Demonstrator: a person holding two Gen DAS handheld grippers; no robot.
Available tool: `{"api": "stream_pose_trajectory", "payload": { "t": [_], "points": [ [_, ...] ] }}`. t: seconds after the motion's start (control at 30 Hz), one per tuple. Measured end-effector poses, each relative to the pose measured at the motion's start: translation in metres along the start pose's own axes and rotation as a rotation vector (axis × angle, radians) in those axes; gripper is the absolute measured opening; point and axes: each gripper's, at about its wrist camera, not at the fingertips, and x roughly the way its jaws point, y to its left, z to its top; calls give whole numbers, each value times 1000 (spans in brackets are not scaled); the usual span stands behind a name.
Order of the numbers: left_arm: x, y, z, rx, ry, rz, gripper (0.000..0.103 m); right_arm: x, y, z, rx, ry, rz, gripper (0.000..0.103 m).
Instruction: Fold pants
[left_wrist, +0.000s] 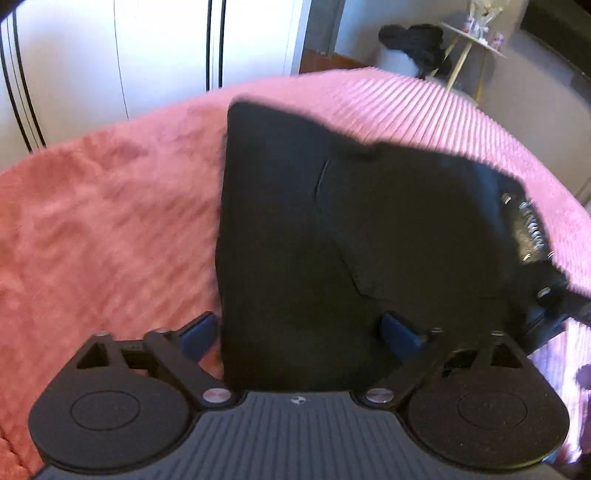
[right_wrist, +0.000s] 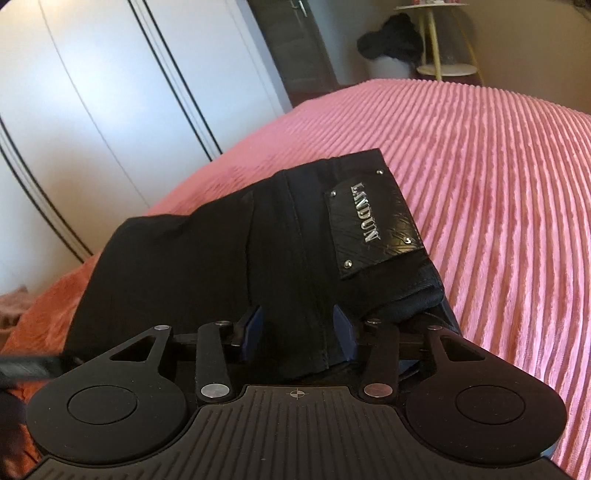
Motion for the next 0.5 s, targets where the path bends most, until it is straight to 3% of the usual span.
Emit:
{"api": "stream_pose_trajectory", "payload": {
  "t": [0.13,0.2,0.33,0.37,0.5],
  "points": [
    [6,30,-1,-194,49,-84,99,-1,-20,1,95,4,12,15],
    [-14,31,7,-187,-8,-51,94,-7,-23,5,151,25,26,16],
    [-51,26,35,-120,-188,33,97,-17,-2,26,87,-28,7,42],
    [-52,23,46,-107,-214,34,99,-14,6,33,57,-40,-2,42],
    [-14,0,88,-39,-190,45,99,23,39,61,-74,-37,-48,41]
  ]
}}
